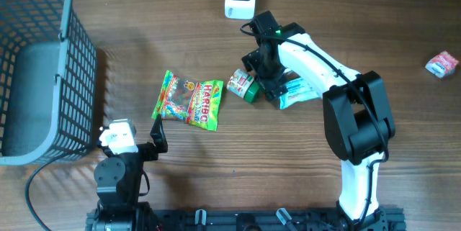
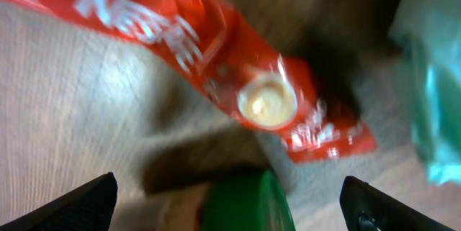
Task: Scan the item barcode
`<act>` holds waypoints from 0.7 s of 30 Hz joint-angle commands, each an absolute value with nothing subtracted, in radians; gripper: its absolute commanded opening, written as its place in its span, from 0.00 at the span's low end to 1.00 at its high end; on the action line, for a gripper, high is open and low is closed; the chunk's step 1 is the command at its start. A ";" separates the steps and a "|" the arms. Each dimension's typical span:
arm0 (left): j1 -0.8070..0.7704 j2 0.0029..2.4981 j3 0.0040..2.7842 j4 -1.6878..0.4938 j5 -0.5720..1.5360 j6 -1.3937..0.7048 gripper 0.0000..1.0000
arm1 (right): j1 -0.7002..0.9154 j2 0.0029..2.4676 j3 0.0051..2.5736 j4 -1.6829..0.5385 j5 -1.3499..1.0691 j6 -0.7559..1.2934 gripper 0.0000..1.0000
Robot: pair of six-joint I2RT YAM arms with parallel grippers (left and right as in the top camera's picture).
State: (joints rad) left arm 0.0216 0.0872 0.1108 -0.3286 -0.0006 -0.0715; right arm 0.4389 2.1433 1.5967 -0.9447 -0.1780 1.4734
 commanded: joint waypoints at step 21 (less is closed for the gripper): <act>0.018 0.086 0.101 -0.325 0.014 -0.056 1.00 | 0.590 1.928 1.596 -0.984 -0.135 1.969 1.00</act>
